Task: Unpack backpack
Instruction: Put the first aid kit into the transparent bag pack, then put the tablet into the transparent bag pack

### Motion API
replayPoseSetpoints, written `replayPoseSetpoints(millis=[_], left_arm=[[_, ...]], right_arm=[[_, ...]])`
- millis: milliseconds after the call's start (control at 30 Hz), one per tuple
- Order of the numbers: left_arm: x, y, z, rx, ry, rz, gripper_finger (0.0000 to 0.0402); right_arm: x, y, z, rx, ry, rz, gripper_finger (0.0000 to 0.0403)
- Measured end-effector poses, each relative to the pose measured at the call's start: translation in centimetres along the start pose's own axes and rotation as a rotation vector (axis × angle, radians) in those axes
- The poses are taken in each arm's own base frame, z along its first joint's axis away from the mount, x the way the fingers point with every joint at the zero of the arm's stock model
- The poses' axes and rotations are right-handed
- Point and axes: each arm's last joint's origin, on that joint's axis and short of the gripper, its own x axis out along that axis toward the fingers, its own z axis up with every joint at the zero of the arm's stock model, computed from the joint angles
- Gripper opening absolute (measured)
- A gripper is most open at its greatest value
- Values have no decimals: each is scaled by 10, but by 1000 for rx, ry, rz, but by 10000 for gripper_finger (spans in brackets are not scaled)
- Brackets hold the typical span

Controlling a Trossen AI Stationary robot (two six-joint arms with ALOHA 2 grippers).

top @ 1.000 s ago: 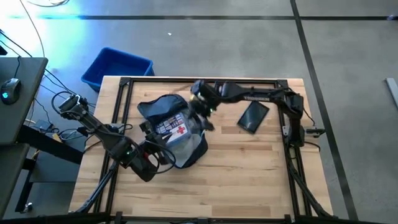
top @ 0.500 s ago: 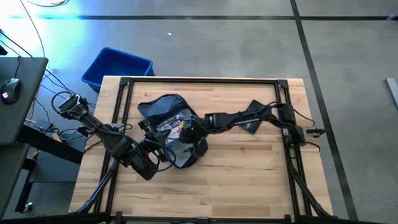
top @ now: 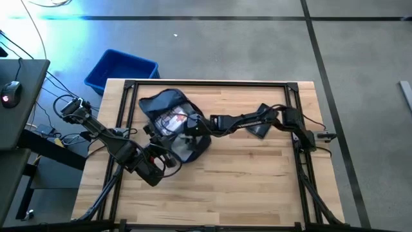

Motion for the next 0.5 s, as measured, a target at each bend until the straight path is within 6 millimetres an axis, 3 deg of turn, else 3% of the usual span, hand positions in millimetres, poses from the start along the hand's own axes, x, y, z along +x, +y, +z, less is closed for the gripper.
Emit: replayPoseSetpoints(millis=[100,233,367,500], left_arm=[[0,0,0,-1,6,-7,0],[-3,-2,-2,6,22,-39,0],[-9,-4,-4,13,25,-72,0],[-15,-5,-6,4,20,-88,0]], right_arm=[[-8,-3,8,9,-34,3,263],[-37,-7,23,4,-11,20,263],[-76,-15,28,6,132,-41,263],[-116,-33,16,-5,378,-151,263]])
